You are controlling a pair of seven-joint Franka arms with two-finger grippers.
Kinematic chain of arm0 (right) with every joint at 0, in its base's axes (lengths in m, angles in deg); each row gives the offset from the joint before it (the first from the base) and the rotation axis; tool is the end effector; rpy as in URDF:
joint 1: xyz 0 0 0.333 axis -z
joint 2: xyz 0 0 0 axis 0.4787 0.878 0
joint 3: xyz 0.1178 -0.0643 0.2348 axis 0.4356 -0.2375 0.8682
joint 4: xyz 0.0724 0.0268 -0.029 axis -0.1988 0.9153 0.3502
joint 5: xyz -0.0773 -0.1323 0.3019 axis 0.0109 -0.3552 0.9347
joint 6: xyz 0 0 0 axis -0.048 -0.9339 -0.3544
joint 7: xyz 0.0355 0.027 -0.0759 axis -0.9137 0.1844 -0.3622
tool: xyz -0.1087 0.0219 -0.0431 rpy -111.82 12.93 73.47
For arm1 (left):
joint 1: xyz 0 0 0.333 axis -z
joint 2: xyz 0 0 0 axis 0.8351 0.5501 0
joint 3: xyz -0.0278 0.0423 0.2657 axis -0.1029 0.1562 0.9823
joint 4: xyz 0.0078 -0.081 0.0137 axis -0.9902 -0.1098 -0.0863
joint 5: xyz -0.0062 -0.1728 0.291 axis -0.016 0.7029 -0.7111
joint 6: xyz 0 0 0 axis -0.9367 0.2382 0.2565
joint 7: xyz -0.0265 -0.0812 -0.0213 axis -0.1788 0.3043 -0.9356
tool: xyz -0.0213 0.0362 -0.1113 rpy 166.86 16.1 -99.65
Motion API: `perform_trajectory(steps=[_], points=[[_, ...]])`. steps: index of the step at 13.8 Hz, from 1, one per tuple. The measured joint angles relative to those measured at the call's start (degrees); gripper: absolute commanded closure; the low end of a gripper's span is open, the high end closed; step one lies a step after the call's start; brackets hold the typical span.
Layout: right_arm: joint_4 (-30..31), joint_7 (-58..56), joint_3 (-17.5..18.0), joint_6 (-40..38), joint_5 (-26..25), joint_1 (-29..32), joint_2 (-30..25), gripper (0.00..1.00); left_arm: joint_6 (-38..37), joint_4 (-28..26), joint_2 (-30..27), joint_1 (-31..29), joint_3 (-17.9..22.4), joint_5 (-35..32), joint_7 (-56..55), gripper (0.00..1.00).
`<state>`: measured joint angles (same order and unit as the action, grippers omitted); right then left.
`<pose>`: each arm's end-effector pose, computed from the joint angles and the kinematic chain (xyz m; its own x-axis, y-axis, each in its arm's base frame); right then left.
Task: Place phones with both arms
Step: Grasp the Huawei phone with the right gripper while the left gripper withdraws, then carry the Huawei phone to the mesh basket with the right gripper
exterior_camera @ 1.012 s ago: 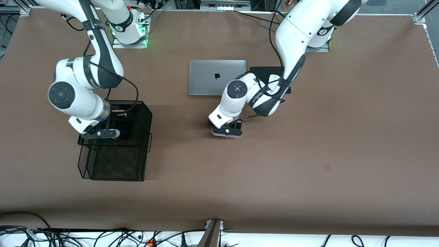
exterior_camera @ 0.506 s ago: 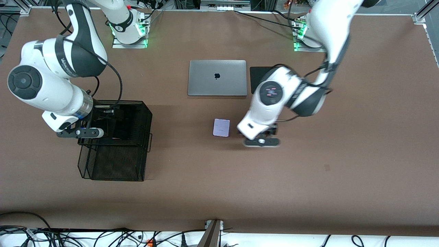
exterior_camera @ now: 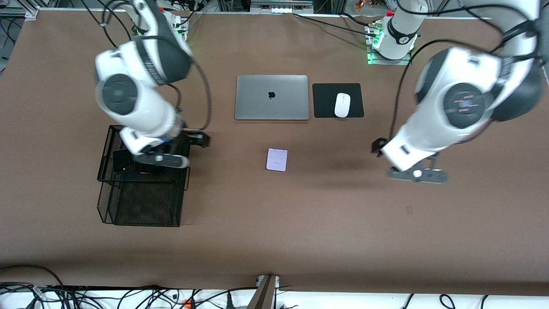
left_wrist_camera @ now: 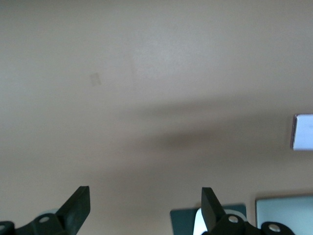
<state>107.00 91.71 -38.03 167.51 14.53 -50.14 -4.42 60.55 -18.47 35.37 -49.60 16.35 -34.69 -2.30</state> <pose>0.5382 0.2795 0.4036 0.9798 -0.1758 -0.0957 -0.1763 -0.9843 0.0033 0.5729 -0.1524 0.4587 0.9841 -0.1186 -0.1320 -0.1266 -0.9905 -0.0533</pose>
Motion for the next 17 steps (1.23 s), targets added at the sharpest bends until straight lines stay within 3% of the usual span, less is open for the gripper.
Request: perform_trajectory(steps=[3, 6, 11, 13, 17], points=[[-6.4, 11.4, 2.4, 0.9, -2.0, -5.0, 6.0, 0.0, -3.3, -0.4, -3.6, -2.9, 5.0, 4.8, 9.6, 0.0], [-14.1, 22.3, 2.6, 2.7, -4.8, -11.1, 13.3, 0.0, -3.3, -5.8, -10.5, -5.5, 8.5, 5.5, 16.6, 0.0], [-17.8, 29.5, 2.6, 10.3, -7.7, -14.5, 23.2, 0.0, 9.3, -26.1, -25.2, -10.2, 10.5, 5.5, 18.1, 0.0], [-18.0, 29.9, 2.6, 13.5, -8.7, -15.0, 26.5, 0.0, 9.9, -27.5, -25.9, -10.7, 10.8, 5.5, 19.8, 0.0], [-18.3, 30.4, 2.6, 18.6, -10.1, -16.0, 31.4, 0.0, 9.9, -26.3, -25.9, -10.1, 7.5, 5.2, 20.0, 0.0]])
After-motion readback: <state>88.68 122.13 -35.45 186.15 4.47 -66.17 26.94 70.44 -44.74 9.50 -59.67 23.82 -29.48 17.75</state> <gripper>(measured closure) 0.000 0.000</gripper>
